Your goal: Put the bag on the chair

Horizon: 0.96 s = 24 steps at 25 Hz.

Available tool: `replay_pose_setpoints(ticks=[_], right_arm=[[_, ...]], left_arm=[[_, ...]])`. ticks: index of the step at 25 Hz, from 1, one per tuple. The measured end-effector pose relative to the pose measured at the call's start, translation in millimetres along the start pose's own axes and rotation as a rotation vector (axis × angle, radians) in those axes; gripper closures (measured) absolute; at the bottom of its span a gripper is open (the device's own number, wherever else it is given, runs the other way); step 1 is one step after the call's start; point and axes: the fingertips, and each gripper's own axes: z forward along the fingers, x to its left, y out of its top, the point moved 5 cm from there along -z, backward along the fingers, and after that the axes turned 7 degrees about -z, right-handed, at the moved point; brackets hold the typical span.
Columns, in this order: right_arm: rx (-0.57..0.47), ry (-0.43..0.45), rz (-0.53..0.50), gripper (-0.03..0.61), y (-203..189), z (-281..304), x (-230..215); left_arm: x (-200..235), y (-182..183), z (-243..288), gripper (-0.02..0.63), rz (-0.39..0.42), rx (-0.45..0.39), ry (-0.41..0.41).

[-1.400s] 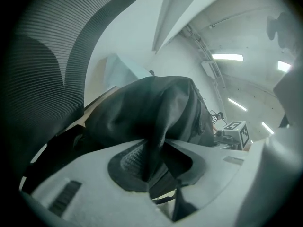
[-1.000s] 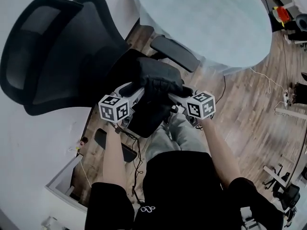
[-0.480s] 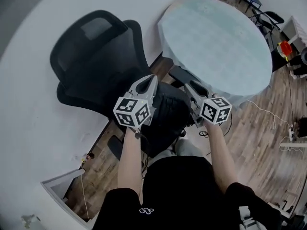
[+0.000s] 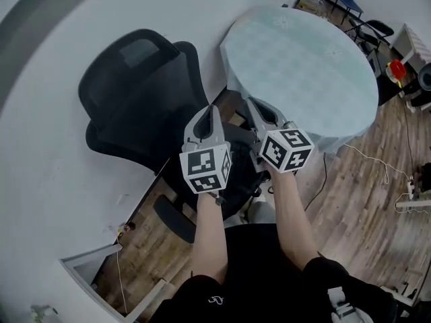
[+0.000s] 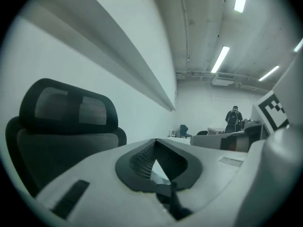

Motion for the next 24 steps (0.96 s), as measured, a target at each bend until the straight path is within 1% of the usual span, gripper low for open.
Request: replay_pose_setpoints(ticks=[1,4,9,15,20,24], right_arm=[[0.006,-0.006,-0.001,0.572,-2,-2,-3],[-0.001,-0.025,0.040,0.572,-8,-8,-8],[-0.018,-0.030,0.006,0.572,-4,-8,0],[-0.019,-0.024,-0.070,0.572,-1,-5,14],[-0.008,-0.008,-0.170,0.572,3,2,29],[0.008,-0.005,-0.225,0.572,-1,8,40]], left_arm=[[0,0,-1,0.615,0.007,0.000,0.005],[2,-5,-5,0.614,-0.004,0.002,0.017],[11,-7,-14,0.614,-0.005,-0.005,0.041],[23,4,-26,0.614,-0.024,-0.054,0.032],[32,15,-34,0.614,-0.044,-0.108,0.015],[42,16,-37,0.614,-0.046,-0.113,0.013]])
